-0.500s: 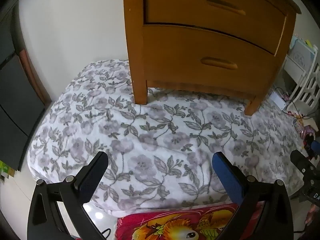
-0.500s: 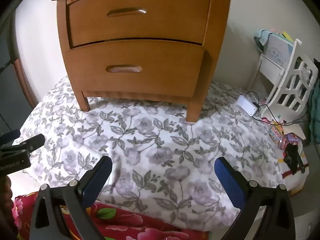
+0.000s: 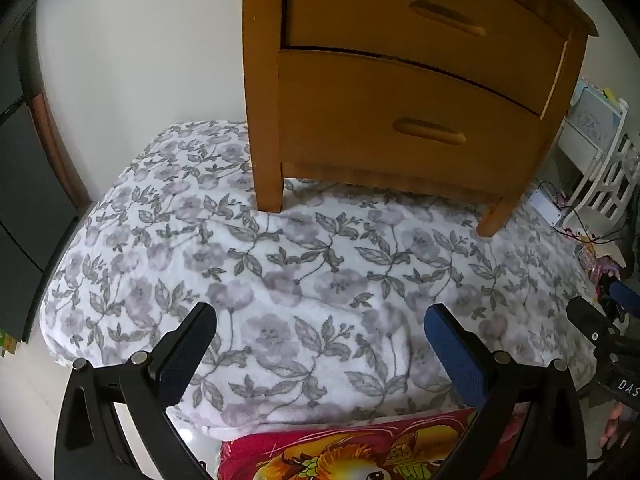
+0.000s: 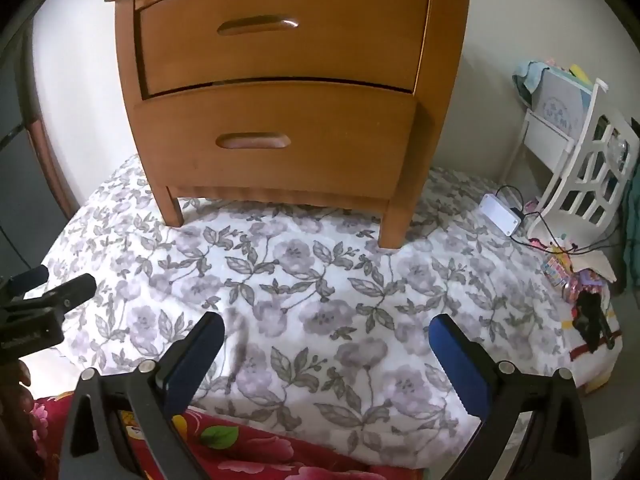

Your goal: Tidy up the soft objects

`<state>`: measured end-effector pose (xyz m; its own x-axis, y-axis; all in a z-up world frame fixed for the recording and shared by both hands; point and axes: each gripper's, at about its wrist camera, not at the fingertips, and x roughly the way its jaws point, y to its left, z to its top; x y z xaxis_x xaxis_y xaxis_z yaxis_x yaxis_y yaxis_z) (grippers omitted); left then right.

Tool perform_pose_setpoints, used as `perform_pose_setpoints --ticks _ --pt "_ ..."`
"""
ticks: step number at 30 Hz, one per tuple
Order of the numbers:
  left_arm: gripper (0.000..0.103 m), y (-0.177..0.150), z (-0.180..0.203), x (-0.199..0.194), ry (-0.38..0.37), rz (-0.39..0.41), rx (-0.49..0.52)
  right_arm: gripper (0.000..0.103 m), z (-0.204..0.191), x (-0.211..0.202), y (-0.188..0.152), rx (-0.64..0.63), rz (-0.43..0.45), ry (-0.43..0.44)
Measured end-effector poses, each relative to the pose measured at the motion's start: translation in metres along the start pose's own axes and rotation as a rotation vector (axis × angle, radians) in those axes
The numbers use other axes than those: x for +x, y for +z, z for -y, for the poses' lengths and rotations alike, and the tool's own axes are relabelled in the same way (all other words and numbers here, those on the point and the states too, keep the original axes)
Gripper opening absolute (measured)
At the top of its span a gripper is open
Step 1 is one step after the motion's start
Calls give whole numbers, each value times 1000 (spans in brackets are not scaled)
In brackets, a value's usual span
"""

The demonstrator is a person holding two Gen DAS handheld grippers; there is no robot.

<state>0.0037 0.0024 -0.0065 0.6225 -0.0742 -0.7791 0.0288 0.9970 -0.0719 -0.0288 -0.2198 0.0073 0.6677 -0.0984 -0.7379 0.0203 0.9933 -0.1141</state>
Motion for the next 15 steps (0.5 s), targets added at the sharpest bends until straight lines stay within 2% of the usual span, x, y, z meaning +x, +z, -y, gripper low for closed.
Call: perform_pose_setpoints --ticks 10,15 --pt "103 5 -3 -10 7 69 0 103 0 -4 -3 6 33 -8" --pt "103 3 -2 -9 -18 53 15 103 5 -5 0 28 33 -11"
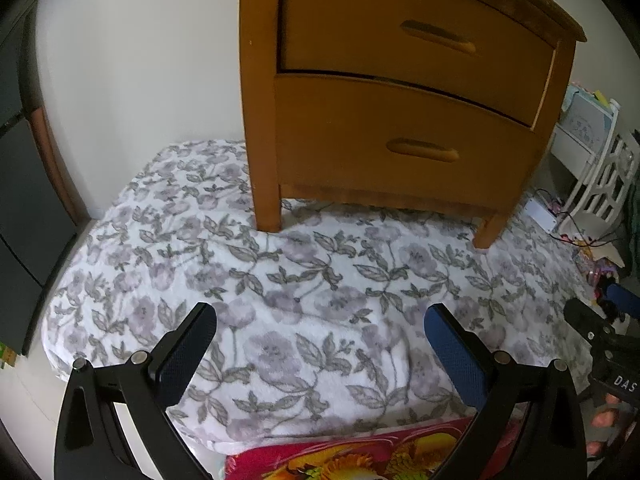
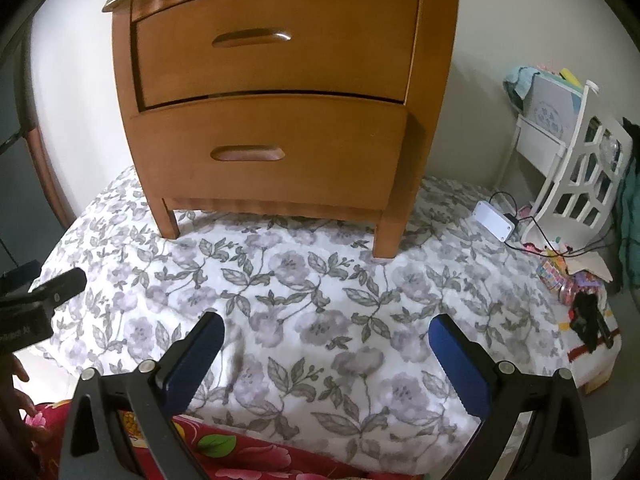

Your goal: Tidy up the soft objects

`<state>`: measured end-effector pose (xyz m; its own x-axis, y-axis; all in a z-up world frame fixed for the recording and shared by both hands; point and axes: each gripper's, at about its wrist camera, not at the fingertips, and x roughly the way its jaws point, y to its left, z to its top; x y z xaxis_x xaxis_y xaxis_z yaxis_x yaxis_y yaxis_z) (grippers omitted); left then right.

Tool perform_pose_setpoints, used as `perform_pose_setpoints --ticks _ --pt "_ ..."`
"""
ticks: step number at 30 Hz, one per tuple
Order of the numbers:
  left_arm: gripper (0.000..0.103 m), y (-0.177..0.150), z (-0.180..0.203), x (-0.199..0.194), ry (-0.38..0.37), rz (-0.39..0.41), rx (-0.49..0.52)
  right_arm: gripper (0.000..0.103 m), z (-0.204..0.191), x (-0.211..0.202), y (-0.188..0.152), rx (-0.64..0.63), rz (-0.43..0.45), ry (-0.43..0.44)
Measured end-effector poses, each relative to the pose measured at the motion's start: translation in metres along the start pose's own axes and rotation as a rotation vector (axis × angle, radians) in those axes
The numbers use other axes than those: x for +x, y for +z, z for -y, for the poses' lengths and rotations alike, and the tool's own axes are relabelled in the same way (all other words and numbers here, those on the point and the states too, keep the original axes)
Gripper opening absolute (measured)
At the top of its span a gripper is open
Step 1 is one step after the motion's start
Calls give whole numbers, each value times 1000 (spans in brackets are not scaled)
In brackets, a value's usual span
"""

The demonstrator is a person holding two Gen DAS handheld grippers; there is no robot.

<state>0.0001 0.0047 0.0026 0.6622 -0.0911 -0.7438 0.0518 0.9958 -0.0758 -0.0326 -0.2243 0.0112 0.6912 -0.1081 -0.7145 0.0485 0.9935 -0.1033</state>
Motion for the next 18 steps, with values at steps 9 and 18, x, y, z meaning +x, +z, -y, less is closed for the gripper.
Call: perform_pose_setpoints --ticks 9,18 --pt "103 1 4 -7 5 35 16 103 -2 -1 0 1 0 17" --pt "103 2 3 -9 9 48 20 103 -4 -1 1 -7 -5 40"
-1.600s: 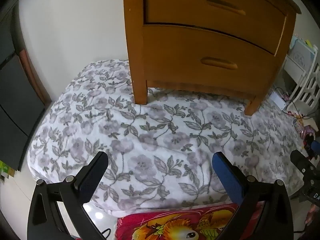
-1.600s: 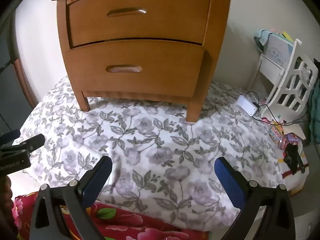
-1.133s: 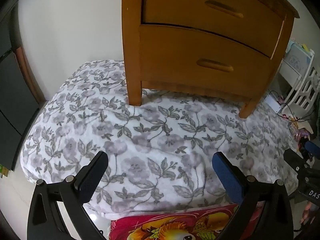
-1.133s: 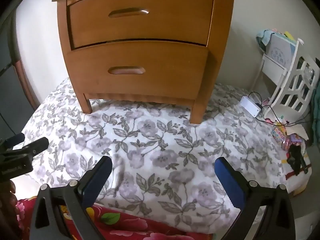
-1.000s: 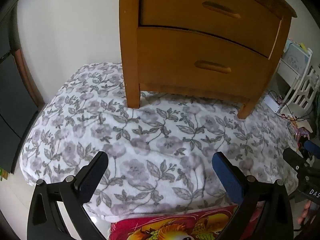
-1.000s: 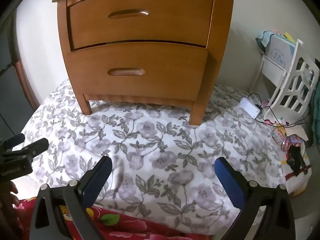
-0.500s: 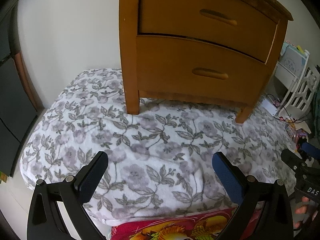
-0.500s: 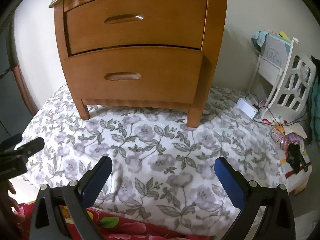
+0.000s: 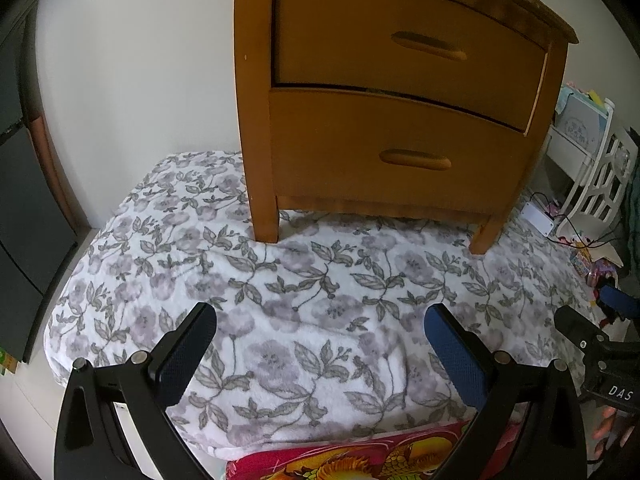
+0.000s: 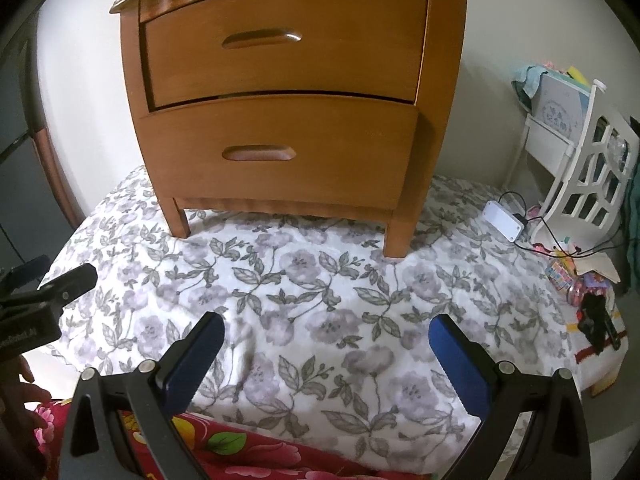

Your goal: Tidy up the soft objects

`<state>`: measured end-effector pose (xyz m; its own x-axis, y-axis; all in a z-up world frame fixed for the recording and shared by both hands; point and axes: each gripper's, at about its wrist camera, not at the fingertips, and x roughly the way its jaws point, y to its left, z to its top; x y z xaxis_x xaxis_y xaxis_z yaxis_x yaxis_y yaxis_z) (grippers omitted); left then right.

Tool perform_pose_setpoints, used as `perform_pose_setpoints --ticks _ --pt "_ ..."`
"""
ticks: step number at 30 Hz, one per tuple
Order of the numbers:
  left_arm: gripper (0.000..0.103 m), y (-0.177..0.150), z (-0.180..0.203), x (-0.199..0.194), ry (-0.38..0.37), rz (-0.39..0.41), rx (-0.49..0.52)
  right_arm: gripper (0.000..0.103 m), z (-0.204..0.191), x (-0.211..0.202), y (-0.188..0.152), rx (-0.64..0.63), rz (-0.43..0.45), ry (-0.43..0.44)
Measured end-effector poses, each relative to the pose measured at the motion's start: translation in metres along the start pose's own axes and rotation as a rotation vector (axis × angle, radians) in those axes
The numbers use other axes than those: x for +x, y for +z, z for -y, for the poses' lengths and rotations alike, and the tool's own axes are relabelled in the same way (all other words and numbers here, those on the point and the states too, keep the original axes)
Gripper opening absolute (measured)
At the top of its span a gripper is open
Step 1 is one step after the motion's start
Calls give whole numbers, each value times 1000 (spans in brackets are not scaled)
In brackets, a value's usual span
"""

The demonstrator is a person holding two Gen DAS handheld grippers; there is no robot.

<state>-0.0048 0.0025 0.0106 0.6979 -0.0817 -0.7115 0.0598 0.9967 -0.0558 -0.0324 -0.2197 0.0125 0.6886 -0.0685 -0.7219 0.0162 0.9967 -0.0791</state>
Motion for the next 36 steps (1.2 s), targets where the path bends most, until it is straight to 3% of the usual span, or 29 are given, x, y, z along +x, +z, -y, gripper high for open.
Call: perform_pose_setpoints --ticks 36 --pt "103 9 11 -6 -14 -28 45 103 -5 2 1 -24 -47 -16"
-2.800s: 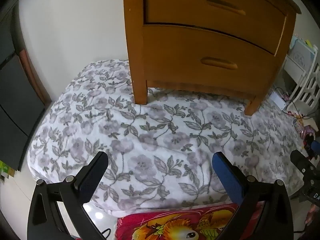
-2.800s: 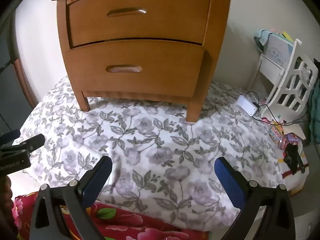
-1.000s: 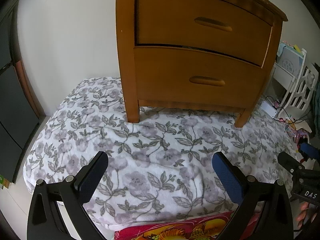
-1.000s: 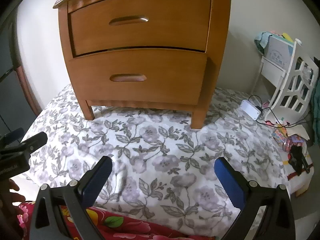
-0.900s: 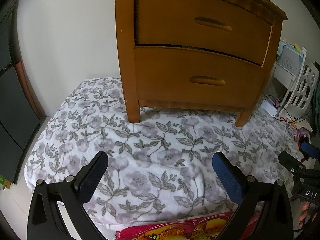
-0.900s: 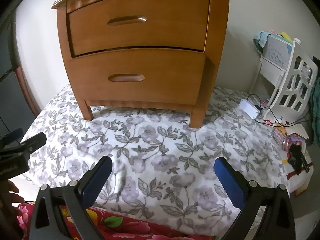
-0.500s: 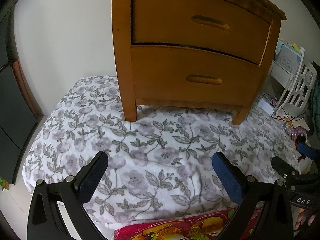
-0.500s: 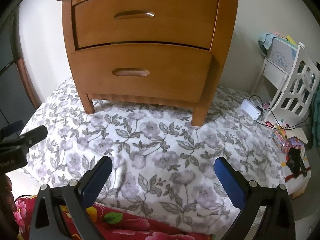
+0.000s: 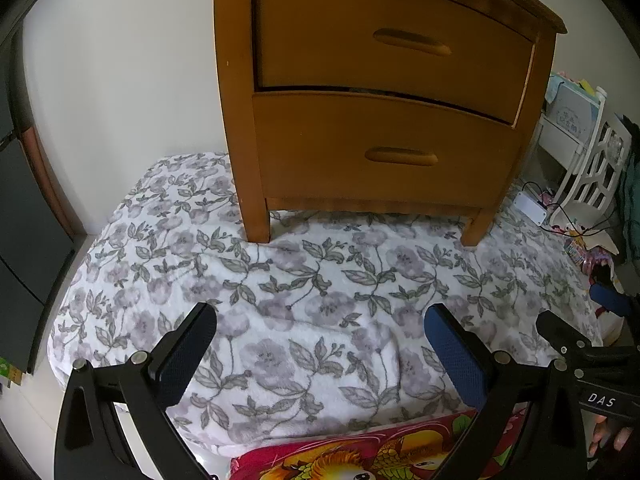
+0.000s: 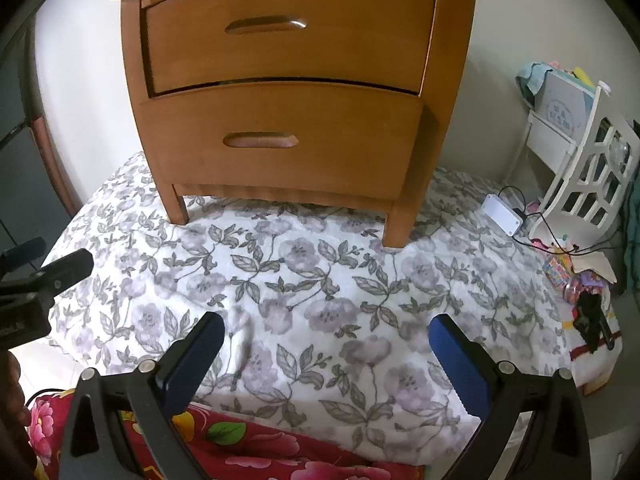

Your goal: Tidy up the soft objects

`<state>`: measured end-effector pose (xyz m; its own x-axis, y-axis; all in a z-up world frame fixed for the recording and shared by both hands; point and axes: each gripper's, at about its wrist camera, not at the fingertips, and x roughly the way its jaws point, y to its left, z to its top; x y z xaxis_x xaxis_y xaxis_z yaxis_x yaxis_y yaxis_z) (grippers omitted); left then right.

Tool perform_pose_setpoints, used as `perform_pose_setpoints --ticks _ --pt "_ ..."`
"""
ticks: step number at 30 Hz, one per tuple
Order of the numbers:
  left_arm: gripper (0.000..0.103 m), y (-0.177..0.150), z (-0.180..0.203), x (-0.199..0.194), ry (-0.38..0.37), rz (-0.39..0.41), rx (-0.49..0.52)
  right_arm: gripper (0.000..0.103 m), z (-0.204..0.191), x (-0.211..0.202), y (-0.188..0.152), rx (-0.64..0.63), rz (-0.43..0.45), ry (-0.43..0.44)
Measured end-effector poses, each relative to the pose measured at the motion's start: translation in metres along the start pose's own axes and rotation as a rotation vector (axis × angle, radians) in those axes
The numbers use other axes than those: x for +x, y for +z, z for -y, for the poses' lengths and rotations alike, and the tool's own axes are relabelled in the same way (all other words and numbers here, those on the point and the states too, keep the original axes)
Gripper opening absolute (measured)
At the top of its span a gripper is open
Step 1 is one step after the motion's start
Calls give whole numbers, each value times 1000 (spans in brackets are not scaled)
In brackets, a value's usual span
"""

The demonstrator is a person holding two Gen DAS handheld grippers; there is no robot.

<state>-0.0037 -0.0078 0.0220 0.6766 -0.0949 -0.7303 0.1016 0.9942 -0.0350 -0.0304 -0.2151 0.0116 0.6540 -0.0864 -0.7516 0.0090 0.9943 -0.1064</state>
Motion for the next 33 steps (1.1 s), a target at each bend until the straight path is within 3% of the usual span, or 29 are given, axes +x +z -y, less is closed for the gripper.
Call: perform_pose_setpoints --ticks 18,23,27,33 --pt "103 5 -2 13 7 -42 6 103 -5 7 -3 -16 -24 2" --pt "103 55 11 18 26 4 107 103 -1 10 -4 -2 -35 5" --pt "103 110 38 32 53 33 254 103 10 13 -7 28 -48 0" --pt "103 158 74 69 83 16 410 103 28 23 -15 62 -88 -6"
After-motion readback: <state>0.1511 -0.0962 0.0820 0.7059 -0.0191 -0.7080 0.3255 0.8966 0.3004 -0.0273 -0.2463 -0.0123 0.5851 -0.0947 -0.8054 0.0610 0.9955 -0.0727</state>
